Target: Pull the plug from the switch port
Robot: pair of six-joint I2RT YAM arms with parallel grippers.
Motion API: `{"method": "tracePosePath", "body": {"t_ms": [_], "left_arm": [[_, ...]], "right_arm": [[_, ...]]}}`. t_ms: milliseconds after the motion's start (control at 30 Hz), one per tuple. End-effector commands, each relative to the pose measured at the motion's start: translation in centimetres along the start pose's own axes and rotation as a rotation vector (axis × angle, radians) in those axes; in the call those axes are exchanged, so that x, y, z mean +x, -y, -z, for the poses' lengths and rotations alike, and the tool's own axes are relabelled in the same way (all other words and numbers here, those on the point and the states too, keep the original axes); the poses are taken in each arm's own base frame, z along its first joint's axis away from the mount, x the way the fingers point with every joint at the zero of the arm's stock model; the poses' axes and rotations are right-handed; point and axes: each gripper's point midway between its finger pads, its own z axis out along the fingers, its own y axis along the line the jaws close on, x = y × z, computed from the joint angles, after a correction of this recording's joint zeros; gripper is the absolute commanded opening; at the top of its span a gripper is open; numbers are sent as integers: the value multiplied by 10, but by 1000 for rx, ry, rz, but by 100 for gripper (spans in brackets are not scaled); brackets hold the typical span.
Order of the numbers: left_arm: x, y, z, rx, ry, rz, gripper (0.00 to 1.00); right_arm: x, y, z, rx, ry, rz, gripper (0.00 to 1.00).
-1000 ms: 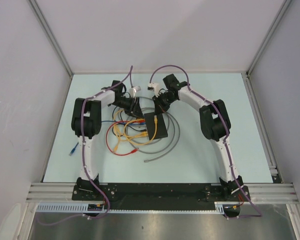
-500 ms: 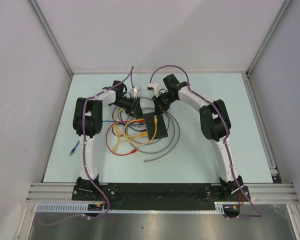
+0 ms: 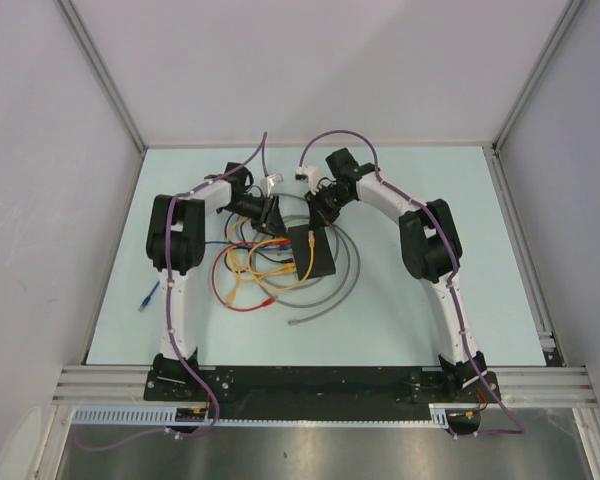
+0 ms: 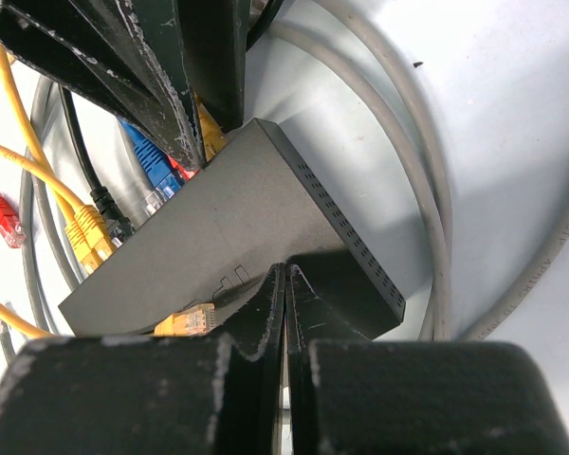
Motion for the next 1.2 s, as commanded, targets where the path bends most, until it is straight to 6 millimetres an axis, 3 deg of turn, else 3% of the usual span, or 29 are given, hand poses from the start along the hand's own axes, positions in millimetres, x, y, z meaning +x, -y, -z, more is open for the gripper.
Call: {"method": "tracePosePath", "body": {"t_ms": [0, 233, 733, 867, 1000, 1167], "left_arm": [[3, -5, -3, 13, -11, -27, 37], [8, -9, -2, 15, -16, -14, 26], [2, -11, -5, 0, -13, 8, 28], [2, -9, -5, 5, -14, 2, 19], [2, -10, -5, -3, -16, 0, 0], [2, -11, -1, -36, -19, -2, 0]], "right_arm": [[64, 12, -12, 61, -195, -90, 0], [64, 12, -12, 67, -195, -88, 0], [65, 12, -13, 75, -200, -84, 0], [65, 12, -13, 79, -201, -82, 0], [66, 13, -13, 83, -204, -82, 0], [68, 13, -14, 87, -210, -84, 0]]}}
